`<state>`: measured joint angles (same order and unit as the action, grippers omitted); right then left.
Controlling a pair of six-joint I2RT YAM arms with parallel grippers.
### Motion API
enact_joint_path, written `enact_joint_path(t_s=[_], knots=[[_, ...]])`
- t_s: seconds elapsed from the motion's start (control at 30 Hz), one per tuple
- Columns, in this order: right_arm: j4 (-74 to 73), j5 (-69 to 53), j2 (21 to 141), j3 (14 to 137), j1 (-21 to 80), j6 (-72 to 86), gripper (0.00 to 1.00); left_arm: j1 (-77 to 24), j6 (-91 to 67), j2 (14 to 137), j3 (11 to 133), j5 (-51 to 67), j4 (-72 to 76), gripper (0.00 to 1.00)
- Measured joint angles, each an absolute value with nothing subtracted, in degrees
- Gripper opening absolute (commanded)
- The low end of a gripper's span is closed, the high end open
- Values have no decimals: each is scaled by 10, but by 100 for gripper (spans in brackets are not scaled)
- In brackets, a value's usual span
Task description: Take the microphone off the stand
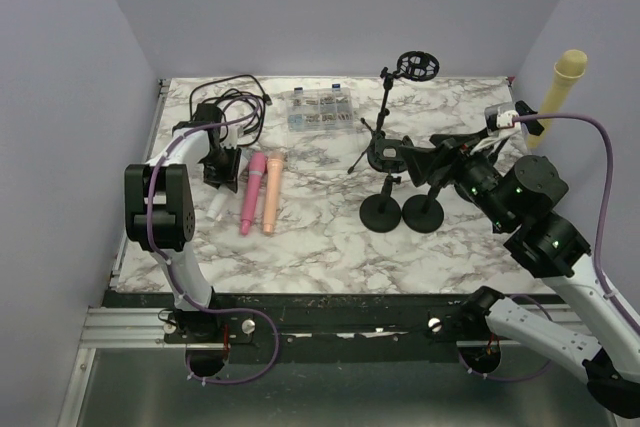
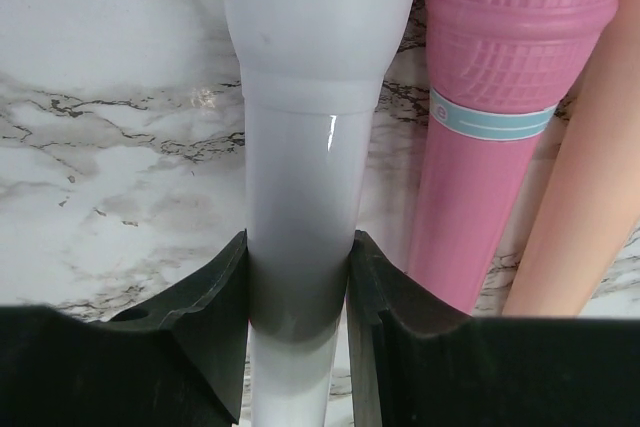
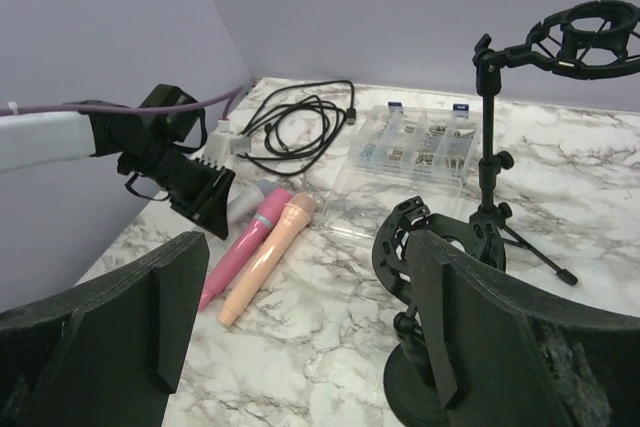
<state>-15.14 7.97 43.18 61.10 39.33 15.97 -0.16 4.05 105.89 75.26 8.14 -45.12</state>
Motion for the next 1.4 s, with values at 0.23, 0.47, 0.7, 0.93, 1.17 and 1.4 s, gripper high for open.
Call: enact_joint_path(t_s=[0.23, 0.47, 0.7, 0.93, 1.17, 1.4], knots=[[-151, 79, 447, 611, 393, 160, 88, 16, 32, 1074, 765, 106, -463, 44], [-152, 79, 462, 617, 393, 165, 88, 22, 21, 1074, 765, 128, -472, 50], [-153, 85, 496, 635, 393, 169, 88, 22, 12, 1074, 765, 145, -478, 53], [-167, 117, 558, 678, 393, 165, 88, 22, 7, 1040, 765, 146, -485, 56], [-182, 177, 628, 715, 393, 153, 88, 21, -17, 927, 765, 189, -479, 99], [-195, 244, 727, 762, 393, 157, 88, 6, -46, 849, 760, 273, -445, 98]])
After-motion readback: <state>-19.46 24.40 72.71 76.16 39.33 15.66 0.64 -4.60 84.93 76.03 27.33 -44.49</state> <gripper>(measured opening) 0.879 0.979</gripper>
